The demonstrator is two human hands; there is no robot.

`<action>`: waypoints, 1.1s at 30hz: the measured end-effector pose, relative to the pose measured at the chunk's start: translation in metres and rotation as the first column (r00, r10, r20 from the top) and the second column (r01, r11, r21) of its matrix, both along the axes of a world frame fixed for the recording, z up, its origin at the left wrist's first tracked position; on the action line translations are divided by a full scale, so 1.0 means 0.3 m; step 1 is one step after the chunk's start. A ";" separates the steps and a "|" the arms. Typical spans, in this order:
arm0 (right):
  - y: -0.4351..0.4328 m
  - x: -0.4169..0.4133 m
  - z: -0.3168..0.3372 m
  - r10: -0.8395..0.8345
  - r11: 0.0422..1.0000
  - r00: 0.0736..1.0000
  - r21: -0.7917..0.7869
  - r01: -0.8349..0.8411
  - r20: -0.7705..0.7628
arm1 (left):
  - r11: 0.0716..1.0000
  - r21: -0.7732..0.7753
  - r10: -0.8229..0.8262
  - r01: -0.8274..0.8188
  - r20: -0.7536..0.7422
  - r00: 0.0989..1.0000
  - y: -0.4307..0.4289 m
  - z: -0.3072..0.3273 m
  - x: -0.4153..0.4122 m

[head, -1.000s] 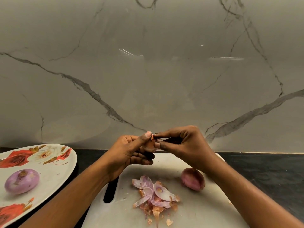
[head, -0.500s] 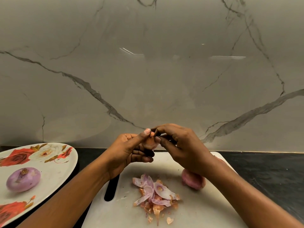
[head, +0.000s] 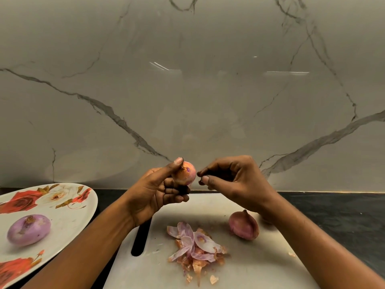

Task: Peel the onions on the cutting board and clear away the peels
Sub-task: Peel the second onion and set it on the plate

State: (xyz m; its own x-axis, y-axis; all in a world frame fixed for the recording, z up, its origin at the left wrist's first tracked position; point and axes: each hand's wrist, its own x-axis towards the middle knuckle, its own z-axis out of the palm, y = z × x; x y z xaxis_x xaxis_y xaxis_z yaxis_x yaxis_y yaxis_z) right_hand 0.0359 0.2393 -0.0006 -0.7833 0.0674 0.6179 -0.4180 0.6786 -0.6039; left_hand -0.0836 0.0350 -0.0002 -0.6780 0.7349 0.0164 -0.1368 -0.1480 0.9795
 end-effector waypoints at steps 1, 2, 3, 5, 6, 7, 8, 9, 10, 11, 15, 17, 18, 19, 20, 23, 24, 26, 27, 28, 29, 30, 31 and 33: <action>0.000 0.001 0.001 0.012 1.000 1.000 -0.020 -0.012 0.019 | 1.000 -0.013 0.004 -0.004 -0.014 1.000 0.000 0.000 -0.001; -0.002 0.002 0.003 0.030 0.998 0.999 -0.055 -0.028 0.041 | 1.000 -0.026 0.006 -0.006 -0.031 1.000 0.000 -0.003 -0.003; -0.006 0.003 0.005 0.052 0.993 0.996 -0.108 -0.044 0.066 | 0.999 -0.040 0.002 -0.004 -0.051 0.999 0.000 -0.005 -0.004; -0.015 0.003 0.006 0.098 0.977 0.986 -0.203 -0.070 0.132 | 0.997 -0.072 -0.016 0.009 -0.095 0.995 0.001 -0.009 -0.002; -0.020 0.002 0.004 0.114 0.972 0.980 -0.221 -0.075 0.166 | 0.996 -0.090 -0.026 0.015 -0.119 0.993 0.003 -0.011 0.000; -0.024 0.000 0.002 0.125 0.971 0.973 -0.224 -0.079 0.196 | 0.994 -0.107 -0.034 0.020 -0.138 0.990 0.005 -0.012 0.002; -0.026 -0.002 0.000 0.136 0.970 0.966 -0.227 -0.085 0.220 | 0.992 -0.121 -0.041 0.023 -0.152 0.987 0.006 -0.014 0.004; -0.027 -0.002 -0.001 0.141 0.969 0.962 -0.230 -0.086 0.235 | 0.991 -0.131 -0.047 0.026 -0.161 0.986 0.007 -0.015 0.005; -0.029 0.000 0.004 0.141 0.969 0.959 -0.235 -0.082 0.244 | 0.990 -0.137 -0.054 0.031 -0.168 0.984 0.007 -0.016 0.003; -0.029 0.002 0.008 0.134 0.969 0.959 -0.234 -0.074 0.249 | 0.989 -0.144 -0.063 0.038 -0.173 0.983 0.007 -0.018 0.001; -0.030 0.009 0.019 0.110 0.981 0.963 -0.184 -0.065 0.245 | 0.981 -0.186 -0.087 0.048 -0.203 0.975 0.002 -0.027 -0.008; -0.030 0.009 0.018 0.099 0.984 0.963 -0.166 -0.058 0.251 | 0.978 -0.204 -0.085 0.039 -0.219 0.972 0.003 -0.035 -0.016; -0.030 0.009 0.018 0.091 0.986 0.963 -0.161 -0.050 0.255 | 0.977 -0.210 -0.087 0.039 -0.225 0.970 0.004 -0.039 -0.022; -0.030 0.009 0.017 0.078 0.988 0.963 -0.150 -0.040 0.258 | 0.976 -0.215 -0.094 0.043 -0.229 0.969 0.004 -0.042 -0.025; -0.031 0.009 0.016 0.060 0.991 0.965 -0.127 -0.028 0.256 | 0.974 -0.223 -0.103 0.051 -0.230 0.968 0.005 -0.044 -0.026; -0.029 0.002 0.004 -0.028 1.000 0.984 0.003 0.028 0.177 | 0.968 -0.243 -0.125 0.069 -0.226 0.966 0.007 -0.048 -0.025; -0.028 0.000 0.001 -0.039 0.999 0.986 0.026 0.035 0.160 | 0.967 -0.246 -0.124 0.068 -0.221 0.967 0.006 -0.048 -0.025; -0.025 -0.002 0.001 -0.033 0.999 0.988 0.026 0.029 0.154 | 0.968 -0.240 -0.125 0.072 -0.209 0.970 0.005 -0.045 -0.023; -0.023 -0.003 0.002 -0.024 1.000 0.988 0.012 0.022 0.154 | 0.970 -0.233 -0.120 0.072 -0.200 0.972 0.004 -0.042 -0.021; -0.023 -0.003 0.004 -0.012 1.000 0.989 -0.008 0.013 0.150 | 0.973 -0.223 -0.110 0.066 -0.192 0.975 0.004 -0.038 -0.020; -0.023 -0.001 0.007 0.005 1.000 0.990 -0.029 -0.001 0.141 | 0.976 -0.212 -0.096 0.056 -0.184 0.978 0.003 -0.035 -0.018; -0.025 0.003 0.010 0.031 0.999 0.991 -0.045 -0.026 0.131 | 0.979 -0.201 -0.082 0.046 -0.175 0.981 0.003 -0.031 -0.017; -0.025 0.007 0.013 0.062 0.997 0.991 -0.044 -0.057 0.121 | 0.981 -0.190 -0.071 0.039 -0.166 0.984 0.003 -0.028 -0.016; -0.024 0.016 0.014 0.104 0.995 0.989 -0.004 -0.105 0.106 | 0.984 -0.173 -0.061 0.033 -0.155 0.986 0.003 -0.023 -0.012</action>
State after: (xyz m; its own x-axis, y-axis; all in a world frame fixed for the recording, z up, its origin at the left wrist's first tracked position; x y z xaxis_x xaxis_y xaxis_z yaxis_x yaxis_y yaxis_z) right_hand 0.0407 0.2322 0.0037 -0.8472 -0.0194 0.5309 -0.4202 0.6359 -0.6473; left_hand -0.0872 0.0360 -0.0070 -0.6414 0.7671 -0.0065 0.0195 0.0248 0.9995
